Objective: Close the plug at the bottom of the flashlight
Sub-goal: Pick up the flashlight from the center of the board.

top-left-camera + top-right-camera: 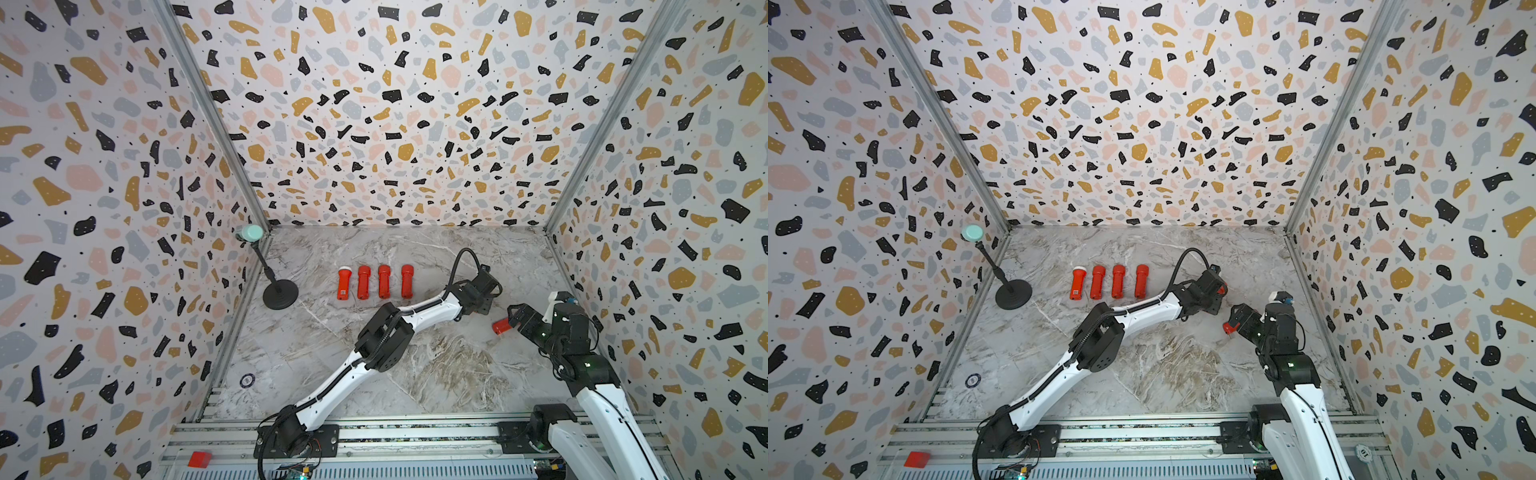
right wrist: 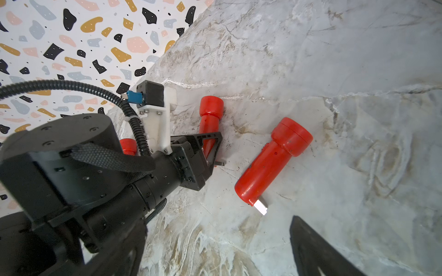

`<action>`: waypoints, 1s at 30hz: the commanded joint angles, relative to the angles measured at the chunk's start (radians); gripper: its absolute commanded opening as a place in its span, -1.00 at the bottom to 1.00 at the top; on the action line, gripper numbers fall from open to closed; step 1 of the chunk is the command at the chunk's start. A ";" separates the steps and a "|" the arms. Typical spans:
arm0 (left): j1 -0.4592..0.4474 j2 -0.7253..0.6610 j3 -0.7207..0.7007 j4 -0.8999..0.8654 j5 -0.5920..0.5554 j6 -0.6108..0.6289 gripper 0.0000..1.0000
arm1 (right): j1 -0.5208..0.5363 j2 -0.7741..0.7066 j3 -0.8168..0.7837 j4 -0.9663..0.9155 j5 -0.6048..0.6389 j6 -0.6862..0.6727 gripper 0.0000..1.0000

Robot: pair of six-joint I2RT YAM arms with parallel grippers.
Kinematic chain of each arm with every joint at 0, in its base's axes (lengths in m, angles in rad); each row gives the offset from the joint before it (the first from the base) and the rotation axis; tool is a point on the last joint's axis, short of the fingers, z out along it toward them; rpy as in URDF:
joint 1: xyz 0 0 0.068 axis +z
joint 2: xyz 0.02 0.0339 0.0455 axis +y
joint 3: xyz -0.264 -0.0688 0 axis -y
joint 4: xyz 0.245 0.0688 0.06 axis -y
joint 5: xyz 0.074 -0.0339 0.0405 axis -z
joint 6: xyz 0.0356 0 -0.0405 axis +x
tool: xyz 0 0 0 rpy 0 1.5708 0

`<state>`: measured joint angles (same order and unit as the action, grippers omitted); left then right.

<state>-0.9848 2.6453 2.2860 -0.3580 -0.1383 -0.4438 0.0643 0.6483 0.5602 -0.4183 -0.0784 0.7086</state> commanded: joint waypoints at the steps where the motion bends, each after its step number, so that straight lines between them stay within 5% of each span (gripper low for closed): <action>1: -0.007 0.013 0.029 -0.020 -0.011 0.017 -0.07 | -0.003 -0.001 0.020 -0.002 -0.001 -0.012 0.89; 14: -0.005 -0.051 -0.013 -0.020 0.001 0.020 -0.38 | -0.003 0.001 0.021 -0.004 -0.014 -0.011 0.89; 19: 0.005 -0.126 -0.049 -0.022 0.036 0.004 -0.78 | -0.004 0.001 0.023 -0.001 -0.025 -0.014 0.90; 22: 0.028 -0.186 -0.088 -0.011 0.090 -0.030 -1.00 | -0.003 0.003 0.020 0.014 -0.052 -0.018 0.94; 30: 0.148 -0.399 -0.363 0.205 0.336 -0.266 -1.00 | -0.004 0.000 -0.002 0.087 -0.154 -0.018 0.99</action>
<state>-0.8932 2.3314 2.0029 -0.3096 0.0723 -0.5812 0.0643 0.6548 0.5598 -0.3817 -0.1730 0.6983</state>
